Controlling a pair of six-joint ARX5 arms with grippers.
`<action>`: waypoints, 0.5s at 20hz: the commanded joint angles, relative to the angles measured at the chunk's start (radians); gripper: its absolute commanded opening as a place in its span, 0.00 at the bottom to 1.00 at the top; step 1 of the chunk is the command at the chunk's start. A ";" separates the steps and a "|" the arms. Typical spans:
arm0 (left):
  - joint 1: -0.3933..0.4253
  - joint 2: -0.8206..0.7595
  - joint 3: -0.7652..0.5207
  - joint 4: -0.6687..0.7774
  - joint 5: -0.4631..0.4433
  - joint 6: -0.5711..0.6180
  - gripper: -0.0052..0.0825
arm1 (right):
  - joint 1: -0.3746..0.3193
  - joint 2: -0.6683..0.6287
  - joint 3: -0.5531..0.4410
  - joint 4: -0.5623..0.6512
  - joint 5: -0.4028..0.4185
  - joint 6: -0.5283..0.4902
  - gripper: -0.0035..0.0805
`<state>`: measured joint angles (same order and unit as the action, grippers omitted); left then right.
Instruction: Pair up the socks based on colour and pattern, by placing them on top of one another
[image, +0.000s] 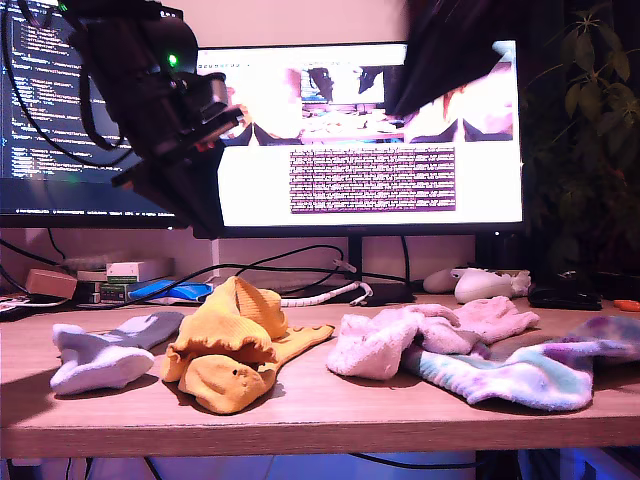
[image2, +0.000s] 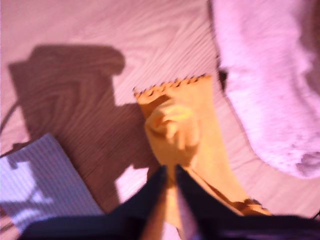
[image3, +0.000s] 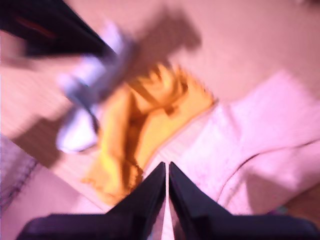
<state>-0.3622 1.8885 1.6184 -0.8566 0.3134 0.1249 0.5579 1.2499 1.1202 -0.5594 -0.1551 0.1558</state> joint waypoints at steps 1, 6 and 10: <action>-0.001 0.016 -0.012 0.016 0.008 0.003 0.42 | 0.002 -0.089 -0.141 0.034 0.021 0.000 0.03; -0.031 0.029 -0.012 0.048 0.011 -0.002 0.65 | -0.021 -0.295 -0.323 0.008 0.027 0.001 0.03; -0.085 0.072 -0.012 0.113 -0.057 -0.003 0.65 | -0.030 -0.326 -0.325 -0.008 0.027 -0.003 0.03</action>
<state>-0.4377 1.9114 1.6184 -0.7540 0.2737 0.1192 0.5335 0.9298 0.7883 -0.5755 -0.1272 0.1558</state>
